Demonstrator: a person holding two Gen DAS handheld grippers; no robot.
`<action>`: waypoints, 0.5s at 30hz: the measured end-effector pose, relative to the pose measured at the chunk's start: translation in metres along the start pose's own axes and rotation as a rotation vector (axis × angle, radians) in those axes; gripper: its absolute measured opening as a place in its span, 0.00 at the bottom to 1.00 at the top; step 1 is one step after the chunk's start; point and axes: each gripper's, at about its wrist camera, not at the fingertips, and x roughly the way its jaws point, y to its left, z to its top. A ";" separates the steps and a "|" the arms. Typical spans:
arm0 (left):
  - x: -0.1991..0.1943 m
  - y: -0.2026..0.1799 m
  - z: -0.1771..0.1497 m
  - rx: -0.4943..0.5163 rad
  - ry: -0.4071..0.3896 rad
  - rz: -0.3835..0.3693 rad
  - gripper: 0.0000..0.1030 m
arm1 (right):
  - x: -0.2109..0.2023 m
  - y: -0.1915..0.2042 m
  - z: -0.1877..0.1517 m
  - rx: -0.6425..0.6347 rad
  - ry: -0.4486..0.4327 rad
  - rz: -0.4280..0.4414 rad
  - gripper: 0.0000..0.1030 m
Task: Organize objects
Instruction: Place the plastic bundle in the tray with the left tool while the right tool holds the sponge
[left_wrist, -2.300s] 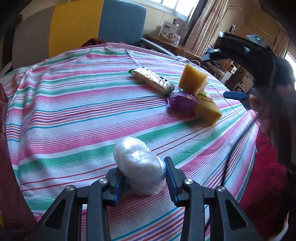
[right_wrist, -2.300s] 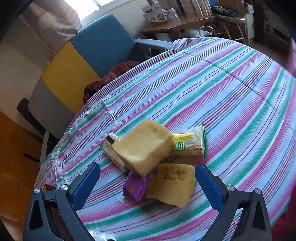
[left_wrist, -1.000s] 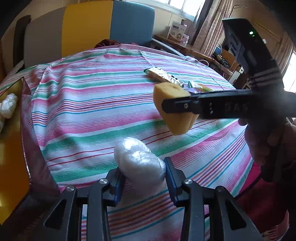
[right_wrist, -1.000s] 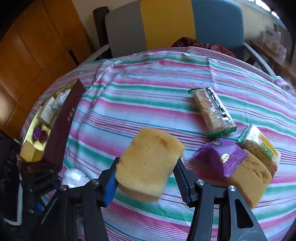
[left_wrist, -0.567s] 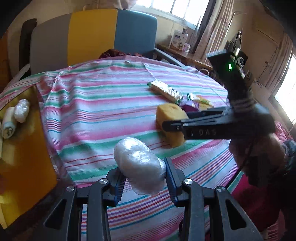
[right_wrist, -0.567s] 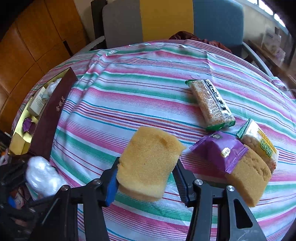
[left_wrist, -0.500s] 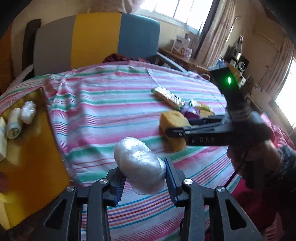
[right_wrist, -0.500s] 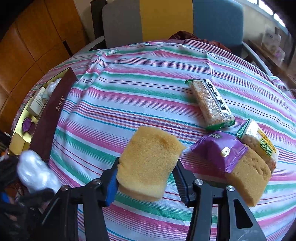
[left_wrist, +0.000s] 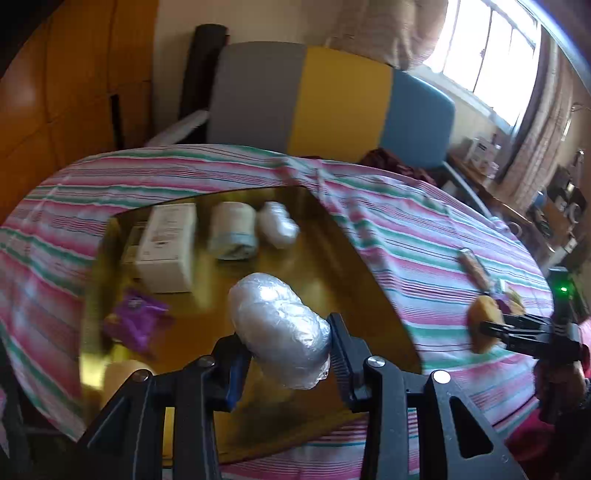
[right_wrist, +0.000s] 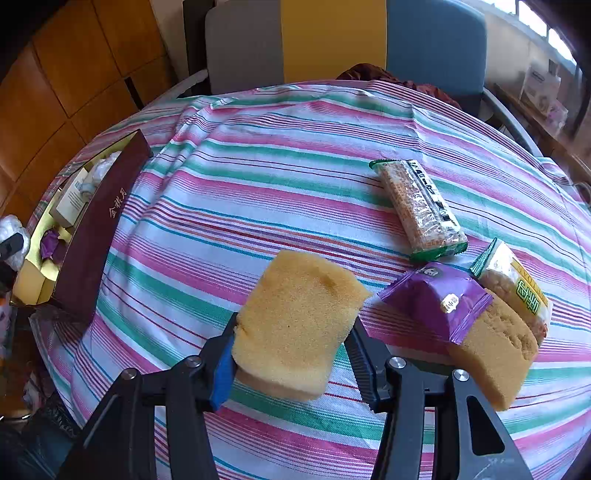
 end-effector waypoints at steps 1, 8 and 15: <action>0.000 0.005 0.000 -0.002 -0.003 0.023 0.38 | 0.000 0.000 0.000 0.000 -0.001 -0.002 0.53; 0.006 0.017 -0.001 0.000 -0.003 0.082 0.38 | 0.000 0.000 -0.001 0.002 -0.001 -0.008 0.53; 0.020 0.027 0.000 0.007 0.043 0.111 0.38 | 0.000 0.001 -0.001 0.003 -0.001 -0.010 0.53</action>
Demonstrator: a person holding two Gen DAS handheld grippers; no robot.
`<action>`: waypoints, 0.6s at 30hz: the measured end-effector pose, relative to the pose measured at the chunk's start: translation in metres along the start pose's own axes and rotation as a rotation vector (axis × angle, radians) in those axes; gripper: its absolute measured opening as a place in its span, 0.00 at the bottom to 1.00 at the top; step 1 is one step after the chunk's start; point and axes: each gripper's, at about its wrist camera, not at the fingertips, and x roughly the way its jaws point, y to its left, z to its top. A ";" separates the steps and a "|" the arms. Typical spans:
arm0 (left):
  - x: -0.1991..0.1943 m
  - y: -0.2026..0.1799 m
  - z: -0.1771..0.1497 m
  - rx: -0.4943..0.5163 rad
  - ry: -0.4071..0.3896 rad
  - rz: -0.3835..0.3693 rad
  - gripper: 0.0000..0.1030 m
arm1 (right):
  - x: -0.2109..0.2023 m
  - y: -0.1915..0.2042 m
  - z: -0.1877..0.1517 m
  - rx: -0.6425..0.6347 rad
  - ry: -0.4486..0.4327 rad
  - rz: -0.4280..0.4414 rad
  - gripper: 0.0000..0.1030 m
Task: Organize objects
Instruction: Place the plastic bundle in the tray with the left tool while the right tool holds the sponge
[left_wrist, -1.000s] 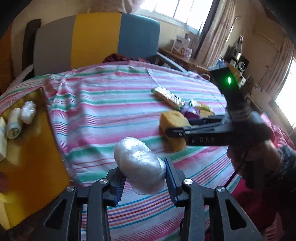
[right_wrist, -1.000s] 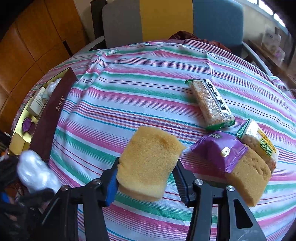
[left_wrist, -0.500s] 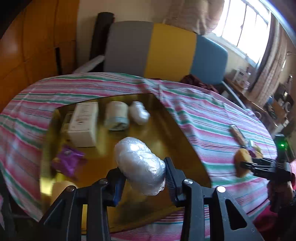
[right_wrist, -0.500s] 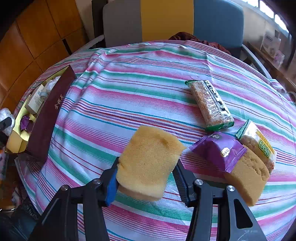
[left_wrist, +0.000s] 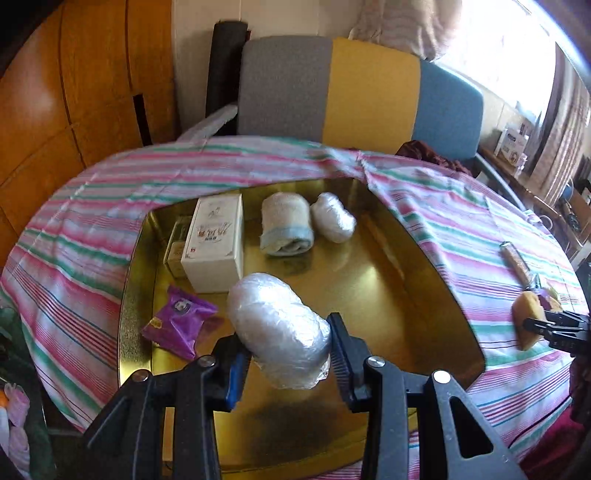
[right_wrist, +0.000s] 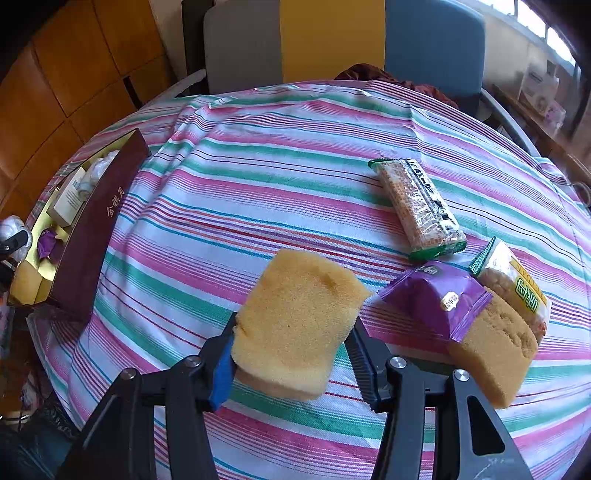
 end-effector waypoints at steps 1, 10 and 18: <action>0.006 0.004 0.001 -0.008 0.020 0.007 0.38 | 0.000 0.000 0.000 0.000 0.000 0.000 0.53; 0.061 0.049 0.004 -0.036 0.178 0.128 0.39 | 0.000 0.001 0.000 -0.005 0.001 -0.003 0.53; 0.057 0.056 0.000 -0.063 0.157 0.096 0.50 | 0.000 0.001 0.000 -0.006 0.001 -0.005 0.53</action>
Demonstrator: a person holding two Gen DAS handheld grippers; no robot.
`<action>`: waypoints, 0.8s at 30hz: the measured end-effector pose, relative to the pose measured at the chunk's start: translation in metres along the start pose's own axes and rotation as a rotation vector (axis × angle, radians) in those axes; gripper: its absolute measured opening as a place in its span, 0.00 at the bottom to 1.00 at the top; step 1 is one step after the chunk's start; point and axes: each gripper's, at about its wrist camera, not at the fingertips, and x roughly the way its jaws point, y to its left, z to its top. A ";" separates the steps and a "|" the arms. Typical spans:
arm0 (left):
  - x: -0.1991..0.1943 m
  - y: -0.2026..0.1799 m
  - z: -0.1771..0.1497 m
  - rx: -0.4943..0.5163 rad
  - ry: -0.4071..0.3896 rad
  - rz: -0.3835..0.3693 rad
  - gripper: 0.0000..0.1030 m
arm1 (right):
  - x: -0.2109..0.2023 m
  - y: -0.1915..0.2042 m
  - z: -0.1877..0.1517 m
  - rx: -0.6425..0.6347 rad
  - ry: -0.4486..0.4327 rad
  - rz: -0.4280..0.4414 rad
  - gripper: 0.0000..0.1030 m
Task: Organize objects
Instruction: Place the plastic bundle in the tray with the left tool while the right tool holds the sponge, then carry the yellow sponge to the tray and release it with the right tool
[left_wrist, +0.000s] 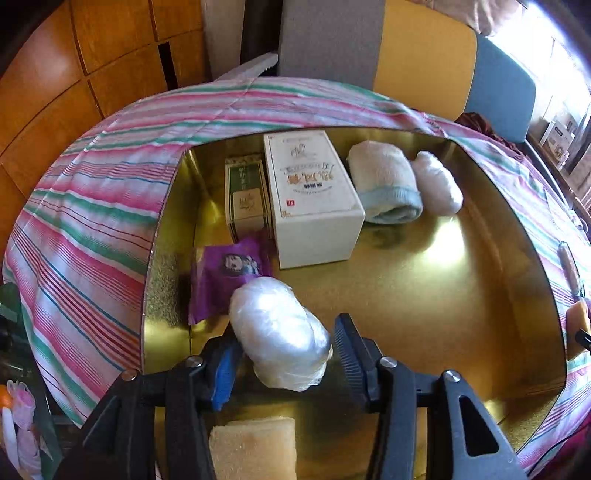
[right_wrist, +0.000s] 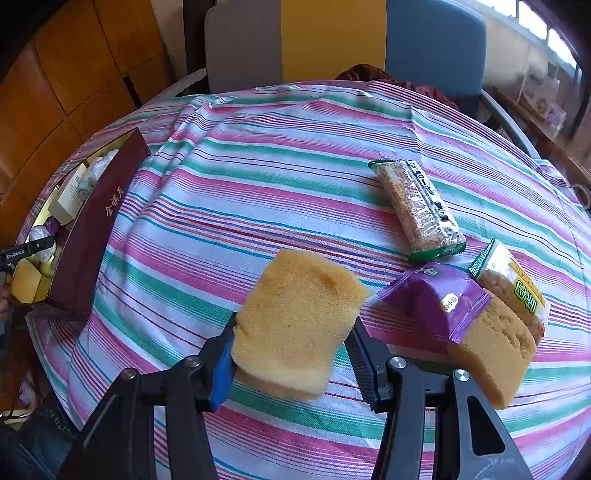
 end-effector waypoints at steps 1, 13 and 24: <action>-0.003 0.001 -0.001 -0.002 -0.009 0.001 0.53 | 0.000 0.000 0.000 0.001 0.000 0.000 0.53; -0.072 0.013 -0.010 -0.051 -0.192 0.048 0.59 | 0.000 0.003 0.000 0.010 -0.003 -0.024 0.53; -0.111 0.008 -0.023 -0.049 -0.290 0.005 0.59 | -0.034 0.056 0.026 0.000 -0.108 0.012 0.53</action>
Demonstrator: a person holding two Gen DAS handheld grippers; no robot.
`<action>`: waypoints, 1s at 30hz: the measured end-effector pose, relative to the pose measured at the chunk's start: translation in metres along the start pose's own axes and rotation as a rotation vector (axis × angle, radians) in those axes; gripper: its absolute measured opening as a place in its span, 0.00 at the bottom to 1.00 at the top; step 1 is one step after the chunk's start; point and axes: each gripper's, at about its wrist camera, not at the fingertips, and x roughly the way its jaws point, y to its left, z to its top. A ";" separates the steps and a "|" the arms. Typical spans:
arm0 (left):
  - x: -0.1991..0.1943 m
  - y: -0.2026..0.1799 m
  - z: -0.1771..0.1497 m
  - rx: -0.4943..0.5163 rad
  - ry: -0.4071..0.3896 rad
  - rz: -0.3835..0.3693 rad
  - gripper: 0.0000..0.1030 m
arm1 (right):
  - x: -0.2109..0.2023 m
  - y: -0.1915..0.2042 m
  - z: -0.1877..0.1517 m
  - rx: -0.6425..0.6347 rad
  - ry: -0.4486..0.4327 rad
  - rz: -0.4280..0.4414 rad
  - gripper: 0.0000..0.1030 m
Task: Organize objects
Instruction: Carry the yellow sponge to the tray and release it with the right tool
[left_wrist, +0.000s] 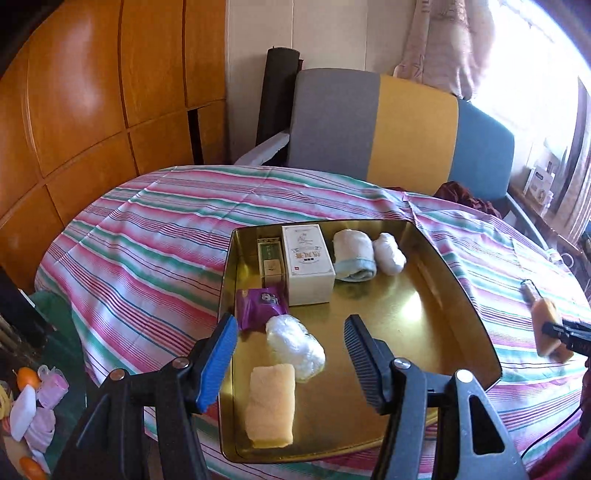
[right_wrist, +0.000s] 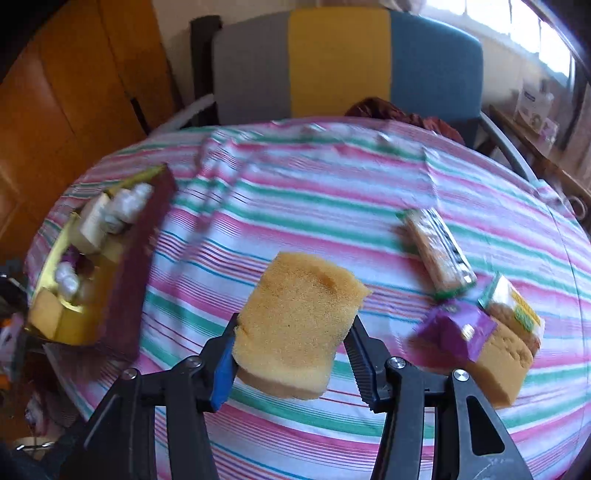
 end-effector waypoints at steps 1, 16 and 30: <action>-0.001 -0.001 -0.001 -0.003 0.000 -0.003 0.59 | -0.004 0.012 0.005 -0.019 -0.014 0.018 0.53; -0.001 0.019 -0.012 -0.055 0.011 -0.009 0.59 | -0.002 0.189 0.039 -0.303 -0.047 0.275 0.53; 0.004 0.080 -0.019 -0.195 0.027 0.086 0.59 | 0.088 0.309 -0.003 -0.487 0.176 0.372 0.53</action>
